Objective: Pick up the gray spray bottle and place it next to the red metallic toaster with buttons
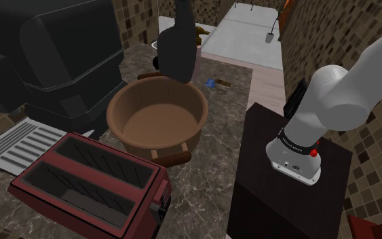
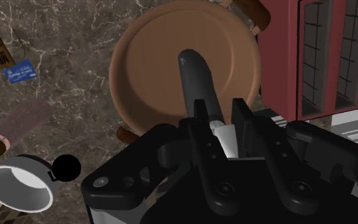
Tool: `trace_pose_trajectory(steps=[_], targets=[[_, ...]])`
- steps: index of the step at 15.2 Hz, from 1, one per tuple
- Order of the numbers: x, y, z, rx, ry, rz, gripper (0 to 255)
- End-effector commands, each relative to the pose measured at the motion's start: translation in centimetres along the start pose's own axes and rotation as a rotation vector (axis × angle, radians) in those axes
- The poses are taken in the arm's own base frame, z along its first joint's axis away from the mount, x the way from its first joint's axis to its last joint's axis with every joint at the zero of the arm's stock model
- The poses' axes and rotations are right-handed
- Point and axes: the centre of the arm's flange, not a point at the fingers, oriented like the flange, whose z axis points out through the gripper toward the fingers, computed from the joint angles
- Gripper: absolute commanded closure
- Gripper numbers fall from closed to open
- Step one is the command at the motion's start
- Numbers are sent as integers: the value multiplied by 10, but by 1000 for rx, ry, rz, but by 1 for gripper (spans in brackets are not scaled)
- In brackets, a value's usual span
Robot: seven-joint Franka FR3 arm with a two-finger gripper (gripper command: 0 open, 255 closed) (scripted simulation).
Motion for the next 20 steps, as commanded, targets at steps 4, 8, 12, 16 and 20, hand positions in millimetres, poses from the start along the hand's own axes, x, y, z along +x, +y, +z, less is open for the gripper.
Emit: trace_pose_trajectory(steps=[4, 8, 12, 16, 20], targets=[[-45, -47, -5, 0, 0, 1, 255], [-82, -85, -8, 0, 0, 1, 255], [-119, -122, -11, 0, 0, 1, 255], [-156, -160, -14, 0, 0, 1, 255], [-193, -198, -16, 0, 0, 1, 255]])
